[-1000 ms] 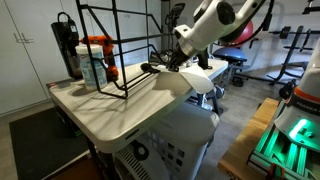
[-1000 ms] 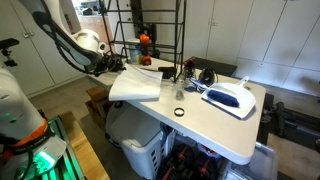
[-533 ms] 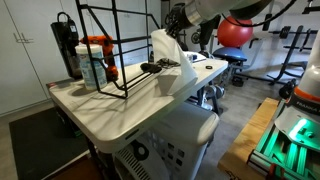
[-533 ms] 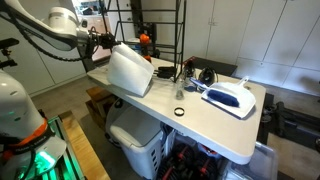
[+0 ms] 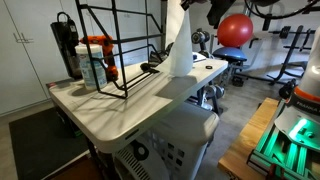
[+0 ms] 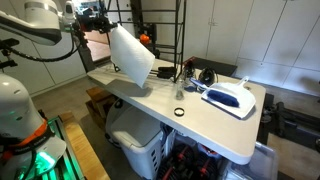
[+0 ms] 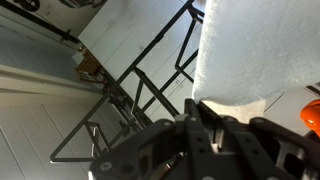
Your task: Pick up the kitchen paper and hang it on the third black rack from the bottom
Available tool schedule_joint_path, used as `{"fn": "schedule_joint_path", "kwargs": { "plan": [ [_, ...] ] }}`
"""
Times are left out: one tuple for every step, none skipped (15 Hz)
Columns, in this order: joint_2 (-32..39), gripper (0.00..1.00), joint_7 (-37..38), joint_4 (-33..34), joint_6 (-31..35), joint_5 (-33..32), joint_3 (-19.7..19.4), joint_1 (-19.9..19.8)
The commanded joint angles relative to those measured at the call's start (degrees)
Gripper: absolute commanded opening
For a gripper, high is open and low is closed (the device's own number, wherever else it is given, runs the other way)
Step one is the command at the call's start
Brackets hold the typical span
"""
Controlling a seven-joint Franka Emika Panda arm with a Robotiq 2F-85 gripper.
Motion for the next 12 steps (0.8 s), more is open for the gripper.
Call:
{"fn": "schedule_joint_path", "kwargs": {
  "plan": [
    [-0.1, 0.06, -0.2, -0.3, -1.3, -0.3, -1.7, 2.2],
    [-0.2, 0.06, -0.1, -0.4, -1.3, -0.3, -1.8, 2.3],
    [-0.2, 0.06, 0.0, -0.4, -1.3, -0.3, -1.8, 2.3],
    [-0.2, 0.01, 0.0, -0.4, -1.3, -0.3, -1.8, 2.3],
    [-0.6, 0.01, 0.0, 0.8, -2.8, -1.5, -0.9, 2.1],
    [-1.0, 0.01, -0.1, 2.3, -3.8, -2.9, -0.2, 2.4],
    [-1.0, 0.01, 0.2, 4.0, -5.8, -5.4, 1.1, 2.8],
    [-0.8, 0.01, -0.2, 5.7, -6.8, -7.2, 1.8, 3.6],
    [0.1, 0.01, -0.8, 7.7, -8.1, -9.0, 2.7, 4.3],
    [0.8, 0.01, -0.9, 9.5, -9.8, -11.2, 3.7, 4.8],
    [1.8, 0.01, -1.5, 11.3, -11.3, -13.6, 4.5, 5.1],
    [2.8, 0.01, -1.9, 12.9, -12.7, -16.2, 5.2, 5.3]
  ]
}}
